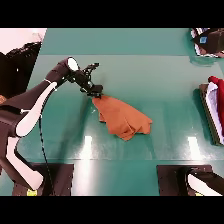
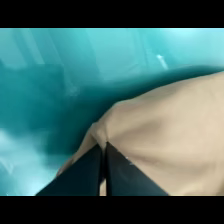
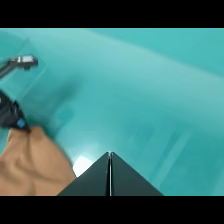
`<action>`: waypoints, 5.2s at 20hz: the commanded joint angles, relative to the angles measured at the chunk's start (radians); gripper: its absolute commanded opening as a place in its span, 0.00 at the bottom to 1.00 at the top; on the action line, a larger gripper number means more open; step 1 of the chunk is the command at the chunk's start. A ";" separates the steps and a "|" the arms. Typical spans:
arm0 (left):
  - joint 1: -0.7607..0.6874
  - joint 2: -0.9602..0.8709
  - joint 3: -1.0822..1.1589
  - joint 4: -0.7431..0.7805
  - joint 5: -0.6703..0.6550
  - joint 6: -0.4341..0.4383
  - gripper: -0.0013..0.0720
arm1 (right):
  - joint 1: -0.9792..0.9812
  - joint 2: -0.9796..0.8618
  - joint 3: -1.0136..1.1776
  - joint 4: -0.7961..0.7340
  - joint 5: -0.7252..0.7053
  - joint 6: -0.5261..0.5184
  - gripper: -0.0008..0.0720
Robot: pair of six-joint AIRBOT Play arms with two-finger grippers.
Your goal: Fold the shirts.
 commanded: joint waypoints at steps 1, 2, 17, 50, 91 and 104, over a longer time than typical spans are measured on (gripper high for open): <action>0.023 0.052 0.011 0.022 0.003 0.007 0.05 | 0.000 0.000 -0.098 -0.001 0.087 0.067 0.04; 0.039 0.097 0.011 0.054 0.011 0.009 0.05 | 0.001 0.000 -0.166 0.000 0.107 0.075 0.03; 0.092 0.282 0.010 0.121 -0.023 0.010 0.05 | 0.137 -0.401 -0.780 0.422 -0.271 -0.106 0.69; 0.085 0.929 -0.241 -0.022 -0.089 -0.054 0.05 | -0.157 0.088 -0.114 0.106 0.039 -0.004 0.03; 0.223 0.161 -0.377 -0.146 0.220 0.201 0.69 | 0.009 -0.087 -0.509 0.108 -0.072 -0.003 0.03; 0.125 0.160 -0.335 -0.146 0.241 0.187 0.05 | 0.007 -0.083 -0.508 0.107 -0.079 0.013 0.03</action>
